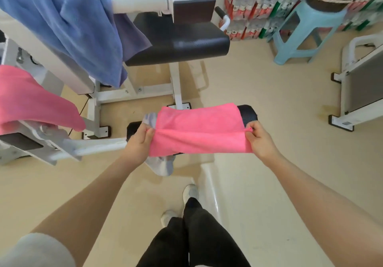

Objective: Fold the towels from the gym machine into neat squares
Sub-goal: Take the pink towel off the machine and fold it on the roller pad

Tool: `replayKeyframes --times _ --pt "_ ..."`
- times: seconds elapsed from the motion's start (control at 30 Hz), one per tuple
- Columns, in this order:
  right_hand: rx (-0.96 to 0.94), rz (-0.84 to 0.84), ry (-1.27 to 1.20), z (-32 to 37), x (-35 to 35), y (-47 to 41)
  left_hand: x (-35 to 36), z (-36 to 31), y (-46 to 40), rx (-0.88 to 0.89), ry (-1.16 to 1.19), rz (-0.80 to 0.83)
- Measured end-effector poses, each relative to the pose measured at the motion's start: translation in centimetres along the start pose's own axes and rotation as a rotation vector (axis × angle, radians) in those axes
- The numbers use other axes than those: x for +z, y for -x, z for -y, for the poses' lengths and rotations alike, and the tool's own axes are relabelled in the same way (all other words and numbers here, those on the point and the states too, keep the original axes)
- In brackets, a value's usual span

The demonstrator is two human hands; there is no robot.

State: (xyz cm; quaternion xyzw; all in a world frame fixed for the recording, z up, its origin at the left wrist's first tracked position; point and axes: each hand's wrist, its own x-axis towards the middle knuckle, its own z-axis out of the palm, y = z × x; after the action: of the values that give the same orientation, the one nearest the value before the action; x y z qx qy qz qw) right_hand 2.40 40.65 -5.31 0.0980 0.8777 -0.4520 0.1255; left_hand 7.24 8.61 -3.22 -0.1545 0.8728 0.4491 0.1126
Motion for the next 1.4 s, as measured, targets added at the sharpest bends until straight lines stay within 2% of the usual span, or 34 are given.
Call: replayKeyframes --times 0.23,0.47,0.57,0.7,0.83,0.9,1.03,1.13,1.27,1.4 --pt "0.114 0.010 0.073 -2.3 1.0 0.5 1.5 1.6 0.9 -0.026 -0.142 0.168" --pt "0.156 0.002 -0.022 -1.9 1.5 -4.0 2.0 -0.8 -3.9 -0.052 -0.089 0.083" --pt "0.210 -0.026 -0.197 -1.6 1.3 -5.0 2.4 -2.0 -5.3 -0.071 -0.032 -0.002" --pt "0.262 -0.036 -0.399 1.9 -0.8 -6.7 1.9 -4.8 -6.6 -0.116 0.253 -0.148" --pt "0.207 -0.077 -0.759 7.6 -3.1 -9.0 -0.3 -8.8 -8.4 -0.153 0.857 -0.112" --pt "0.141 -0.079 -0.885 10.6 -4.7 -9.5 -1.8 -11.6 -8.7 -0.147 1.008 -0.126" --pt "-0.038 -0.115 -0.886 14.6 -7.7 -9.5 -4.3 -14.9 -9.2 -0.084 1.017 -0.213" --pt "-0.106 -0.130 -0.817 14.2 -8.6 -9.0 -4.6 -14.6 -9.0 -0.097 0.960 -0.205" --pt "-0.044 -0.110 -0.679 10.4 -7.8 -7.8 -2.9 -12.4 -7.2 -0.156 0.831 -0.054" --pt "0.132 -0.072 -0.501 5.5 -6.0 -5.6 -0.7 -8.4 -5.3 -0.249 0.673 0.083"
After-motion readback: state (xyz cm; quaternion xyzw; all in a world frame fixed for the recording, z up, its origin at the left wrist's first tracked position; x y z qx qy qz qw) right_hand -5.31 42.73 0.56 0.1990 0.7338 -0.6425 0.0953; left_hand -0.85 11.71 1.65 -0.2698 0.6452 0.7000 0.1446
